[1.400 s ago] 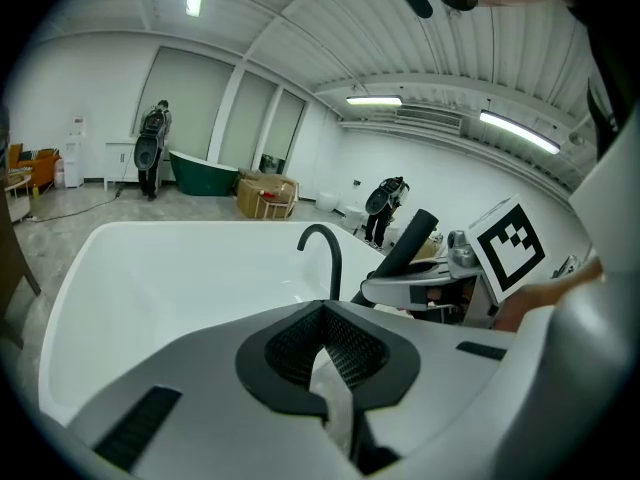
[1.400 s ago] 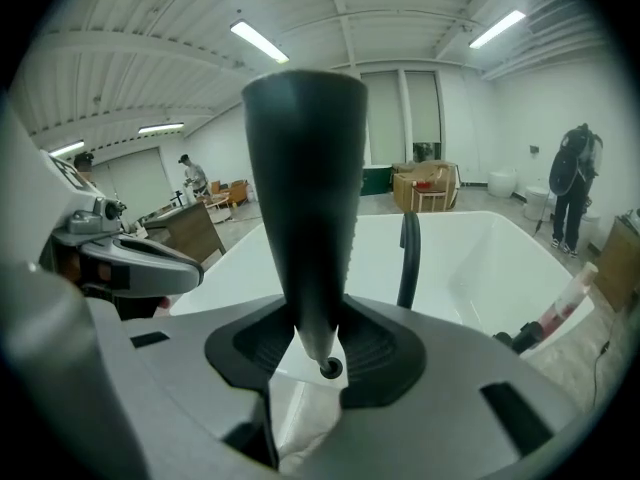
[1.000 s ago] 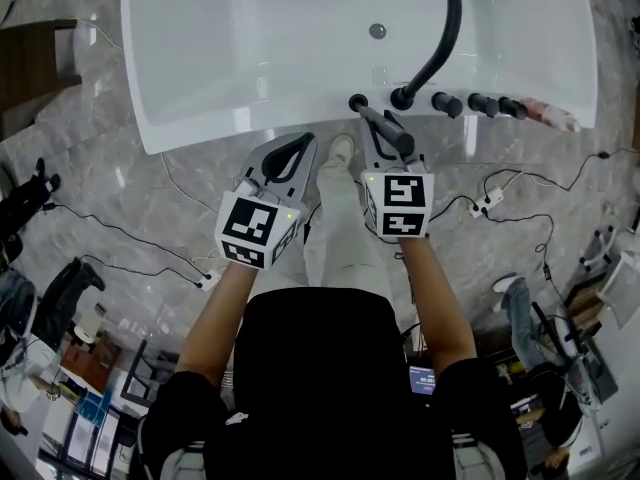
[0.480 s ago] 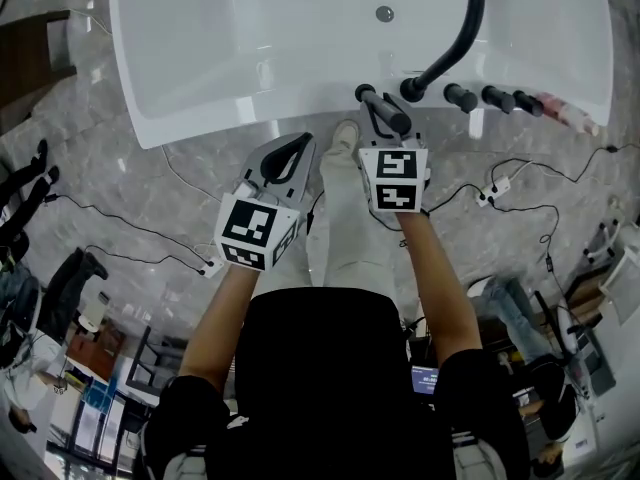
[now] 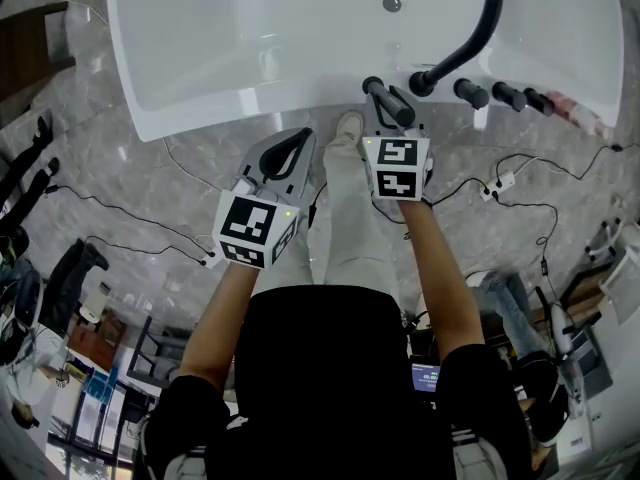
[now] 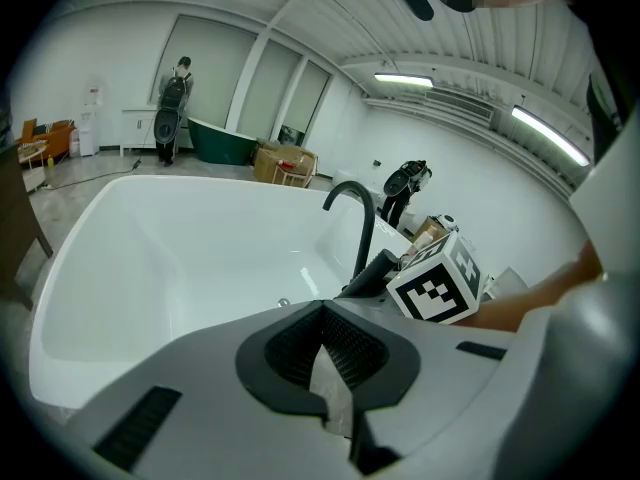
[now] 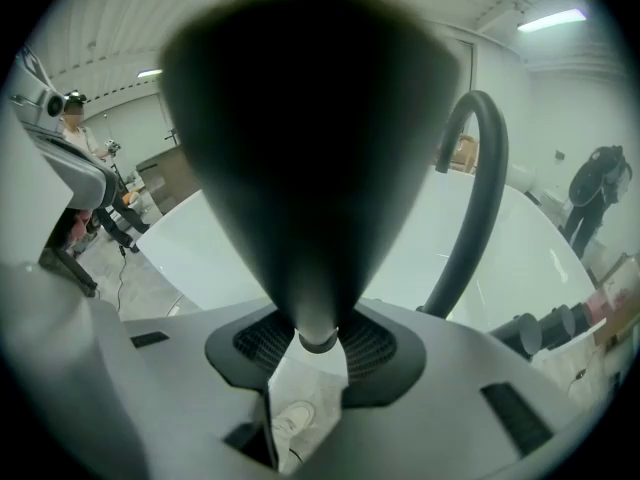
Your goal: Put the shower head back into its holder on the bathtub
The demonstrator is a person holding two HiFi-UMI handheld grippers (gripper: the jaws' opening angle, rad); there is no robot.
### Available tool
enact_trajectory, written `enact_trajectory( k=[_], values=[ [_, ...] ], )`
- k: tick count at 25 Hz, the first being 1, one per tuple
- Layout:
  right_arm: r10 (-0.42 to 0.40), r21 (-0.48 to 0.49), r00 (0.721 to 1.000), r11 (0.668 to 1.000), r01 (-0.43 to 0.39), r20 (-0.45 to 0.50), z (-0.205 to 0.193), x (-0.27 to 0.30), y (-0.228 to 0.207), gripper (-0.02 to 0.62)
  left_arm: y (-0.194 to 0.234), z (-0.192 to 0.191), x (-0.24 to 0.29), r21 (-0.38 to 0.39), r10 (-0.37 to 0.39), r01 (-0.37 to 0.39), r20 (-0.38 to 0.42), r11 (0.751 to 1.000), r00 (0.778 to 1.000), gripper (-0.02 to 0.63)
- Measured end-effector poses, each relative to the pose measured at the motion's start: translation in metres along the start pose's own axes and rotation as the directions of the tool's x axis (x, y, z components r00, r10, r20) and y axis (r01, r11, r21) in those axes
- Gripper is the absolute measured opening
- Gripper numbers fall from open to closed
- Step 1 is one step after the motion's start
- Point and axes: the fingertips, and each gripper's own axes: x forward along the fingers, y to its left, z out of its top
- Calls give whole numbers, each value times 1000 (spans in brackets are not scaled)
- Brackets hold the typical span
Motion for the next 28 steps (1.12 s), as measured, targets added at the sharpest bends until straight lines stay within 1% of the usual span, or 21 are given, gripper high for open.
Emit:
enact_trajectory(
  k=[6, 15, 21, 25, 28],
  values=[
    [-9, 11, 1000, 1000, 9, -2, -3, 3, 3, 139, 5, -2, -4, -1, 8, -8, -5, 1000, 1000, 14],
    [40, 21, 998, 999, -40, 44, 9, -6, 10, 141, 0, 2, -7, 5, -3, 3, 8, 1000, 1000, 14],
    [9, 44, 997, 999, -12, 71, 24, -28, 10, 140, -8, 14, -21, 47, -14, 13, 22, 999, 1000, 14],
    [-17, 47, 994, 999, 12, 105, 36, -50, 8, 140, -9, 21, -37, 84, -1, -1, 34, 996, 999, 14],
    [-26, 51, 993, 998, 21, 115, 42, -70, 10, 141, -6, 20, -50, 94, 15, -18, 34, 995, 999, 14]
  ],
)
